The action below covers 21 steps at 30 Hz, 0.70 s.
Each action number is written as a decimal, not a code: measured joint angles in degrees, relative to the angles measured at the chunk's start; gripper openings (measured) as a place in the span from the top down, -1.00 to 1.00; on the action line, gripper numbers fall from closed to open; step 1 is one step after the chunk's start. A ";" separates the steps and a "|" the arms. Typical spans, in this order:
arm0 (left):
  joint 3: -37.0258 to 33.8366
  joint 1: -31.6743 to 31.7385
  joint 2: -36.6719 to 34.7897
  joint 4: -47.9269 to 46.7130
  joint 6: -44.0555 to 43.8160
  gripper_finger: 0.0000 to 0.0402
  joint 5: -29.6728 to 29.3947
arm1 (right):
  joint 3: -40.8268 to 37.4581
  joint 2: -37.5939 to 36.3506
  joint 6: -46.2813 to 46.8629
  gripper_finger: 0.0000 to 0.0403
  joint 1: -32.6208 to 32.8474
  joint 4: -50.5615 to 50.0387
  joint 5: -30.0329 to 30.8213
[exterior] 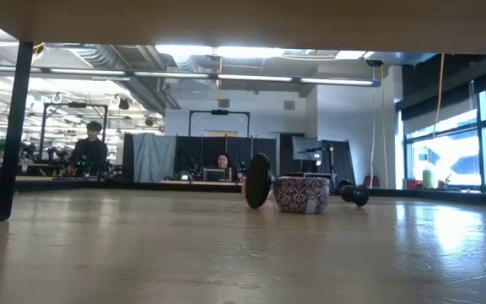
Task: Pick & Place candle stick holders
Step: Put the gold candle holder on the shelf
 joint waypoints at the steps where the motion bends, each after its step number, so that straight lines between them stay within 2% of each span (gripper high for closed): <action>1: 0.00 -0.78 0.09 -0.03 -0.49 0.48 -1.08 | 0.00 0.67 -1.12 0.91 0.44 1.21 1.28; 7: 0.00 -4.20 1.38 -0.07 -3.81 0.48 -5.64 | 0.00 2.83 -4.66 0.91 0.74 4.98 1.44; 21: 0.00 -7.98 6.91 0.10 -11.10 0.48 -6.68 | 0.00 6.92 -16.65 0.91 2.71 11.33 1.17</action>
